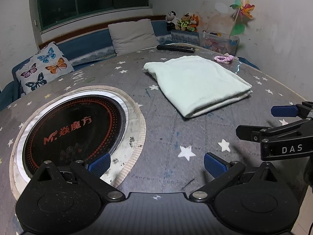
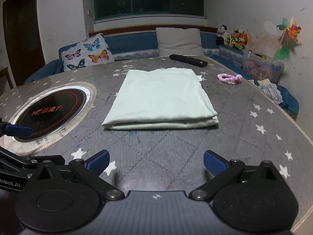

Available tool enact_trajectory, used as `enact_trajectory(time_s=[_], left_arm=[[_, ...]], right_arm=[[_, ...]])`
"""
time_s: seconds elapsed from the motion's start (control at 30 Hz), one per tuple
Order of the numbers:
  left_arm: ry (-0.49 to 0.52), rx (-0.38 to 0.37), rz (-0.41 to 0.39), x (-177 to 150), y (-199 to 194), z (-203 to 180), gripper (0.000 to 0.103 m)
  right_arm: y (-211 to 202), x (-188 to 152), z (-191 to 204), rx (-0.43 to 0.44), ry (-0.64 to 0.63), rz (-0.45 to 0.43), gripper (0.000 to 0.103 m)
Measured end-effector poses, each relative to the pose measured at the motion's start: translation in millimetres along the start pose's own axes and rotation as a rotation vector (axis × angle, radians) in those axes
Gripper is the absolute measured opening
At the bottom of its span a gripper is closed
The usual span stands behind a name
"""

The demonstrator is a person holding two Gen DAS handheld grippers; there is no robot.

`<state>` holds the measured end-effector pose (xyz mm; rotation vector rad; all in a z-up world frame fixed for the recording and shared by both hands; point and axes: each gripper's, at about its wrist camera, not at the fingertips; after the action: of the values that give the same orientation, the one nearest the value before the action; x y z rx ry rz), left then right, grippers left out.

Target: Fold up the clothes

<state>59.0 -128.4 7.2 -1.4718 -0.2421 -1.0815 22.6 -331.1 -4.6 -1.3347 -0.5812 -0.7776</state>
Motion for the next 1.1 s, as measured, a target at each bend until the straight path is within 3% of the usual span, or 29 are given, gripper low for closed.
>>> enact_trajectory(time_s=[1.1], left_arm=[[0.008,0.011,0.006,-10.7,-4.3,-16.3,0.103]], right_arm=[[-5.6,-13.0,0.8,-0.004,0.042,0.012,0.103]])
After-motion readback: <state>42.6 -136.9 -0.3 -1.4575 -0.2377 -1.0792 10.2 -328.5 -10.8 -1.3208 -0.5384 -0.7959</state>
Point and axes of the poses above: each gripper's, at about its wrist camera, not at the fingertips, and y roughly the way its jaws point, z to its left, x to its top, and after that the axes turned 9 degrees about y, right-handed
